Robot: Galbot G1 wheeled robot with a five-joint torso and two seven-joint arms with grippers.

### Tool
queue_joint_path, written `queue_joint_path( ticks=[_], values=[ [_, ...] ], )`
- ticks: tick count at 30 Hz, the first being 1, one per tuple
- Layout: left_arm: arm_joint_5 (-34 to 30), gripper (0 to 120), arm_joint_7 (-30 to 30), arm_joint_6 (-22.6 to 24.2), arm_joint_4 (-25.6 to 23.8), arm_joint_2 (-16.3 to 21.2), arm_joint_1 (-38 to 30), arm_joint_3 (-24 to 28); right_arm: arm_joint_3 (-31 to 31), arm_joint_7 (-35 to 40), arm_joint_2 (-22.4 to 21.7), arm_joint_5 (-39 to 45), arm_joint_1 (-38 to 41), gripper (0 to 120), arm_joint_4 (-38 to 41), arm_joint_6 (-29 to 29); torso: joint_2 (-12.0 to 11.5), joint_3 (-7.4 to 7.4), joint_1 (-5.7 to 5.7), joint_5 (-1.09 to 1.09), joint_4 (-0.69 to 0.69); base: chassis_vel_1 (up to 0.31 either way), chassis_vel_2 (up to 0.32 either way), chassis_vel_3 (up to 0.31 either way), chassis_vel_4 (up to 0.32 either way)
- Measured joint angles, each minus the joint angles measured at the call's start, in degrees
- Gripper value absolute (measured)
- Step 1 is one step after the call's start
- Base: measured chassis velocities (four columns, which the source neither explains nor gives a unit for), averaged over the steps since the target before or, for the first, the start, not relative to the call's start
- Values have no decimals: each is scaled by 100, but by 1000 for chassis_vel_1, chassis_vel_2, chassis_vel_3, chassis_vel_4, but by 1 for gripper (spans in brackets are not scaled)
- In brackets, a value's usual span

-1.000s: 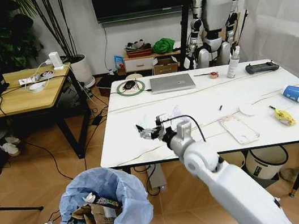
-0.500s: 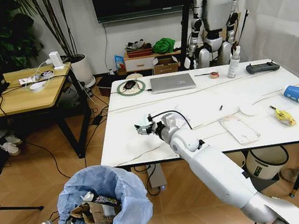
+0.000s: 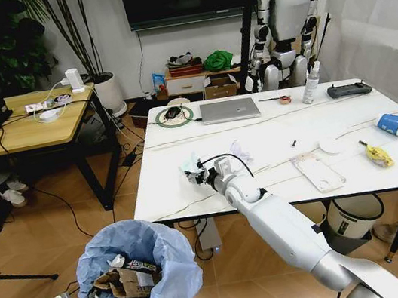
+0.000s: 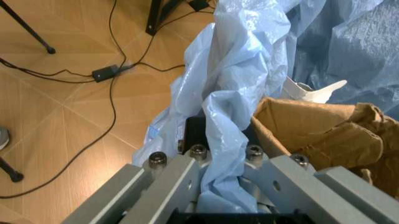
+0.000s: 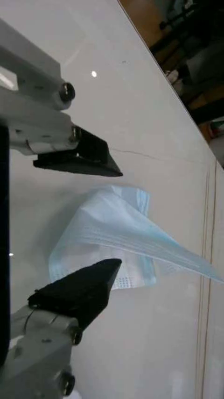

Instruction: Pick up the trash bin and place the trash from the table into it.

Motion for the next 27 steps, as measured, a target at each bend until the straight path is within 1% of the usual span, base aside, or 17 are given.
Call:
queue_joint_path(
  ticks=[1, 2, 8, 10, 11, 12, 14, 18, 21, 24, 25, 26, 27],
  values=[
    [-1, 0, 0, 0, 6, 1, -5, 1, -2, 0, 3, -4, -2, 47, -2, 1, 0, 0, 0, 0, 0, 0, 0, 0, 0],
    [-1, 0, 0, 0, 6, 1, -5, 1, -2, 0, 3, -4, -2, 47, -2, 1, 0, 0, 0, 0, 0, 0, 0, 0, 0],
    [-8, 0, 2, -3, 39, 17, -20, 4, -42, 0, 10, -105, -16, 20, -20, 34, 0, 0, 0, 0, 0, 0, 0, 0, 0],
    [-9, 0, 3, -4, 41, 19, -22, 4, -52, 1, 11, -119, -16, 18, -23, 36, 0, 0, 0, 0, 0, 0, 0, 0, 0],
    [-11, 0, 3, -5, 48, 20, -30, 5, -66, 4, 20, -147, -17, 12, -34, 41, 0, 0, 0, 0, 0, 0, 0, 0, 0],
    [-11, 0, 3, -5, 49, 20, -34, 6, -67, 6, 25, -155, -17, 10, -38, 42, 0, 0, 0, 0, 0, 0, 0, 0, 0],
    [-14, 0, 4, -5, 55, 21, -42, 16, -65, 18, 46, -165, -26, 0, -53, 54, 0, 0, 0, 0, 0, 0, 0, 0, 0],
    [-15, 0, 5, -5, 68, 22, -48, 23, -25, 24, 53, -166, -57, 0, -48, 119, 0, 0, 0, 0, 0, 0, 0, 0, 0],
    [-15, 0, 6, -5, 88, 32, -52, 32, 68, 26, 32, -77, -111, 0, 142, 242, 0, 0, 0, 1, 1, 0, 0, 0, 0],
    [-19, 0, 8, -5, 101, 62, -60, 47, 124, -51, -133, 390, -230, 0, 835, 428, 0, 0, 0, -1, 1, 0, 0, 0, 0],
    [-26, 0, 8, -5, 104, 80, -65, 51, 91, -140, -283, 697, -339, 0, 1328, 505, 0, 0, 0, 1, 0, 0, 0, 0, 0],
    [-26, 0, 8, -5, 104, 80, -65, 51, 91, -140, -283, 697, -339, 0, 1328, 505, 0, 0, 0, 1, 0, 0, 0, 0, 0],
    [-33, 0, 8, -5, 105, 89, -67, 51, 27, -200, -407, 948, -439, 0, 1727, 568, 0, 0, 1, 0, 0, 0, 0, 0, 0]
  ],
)
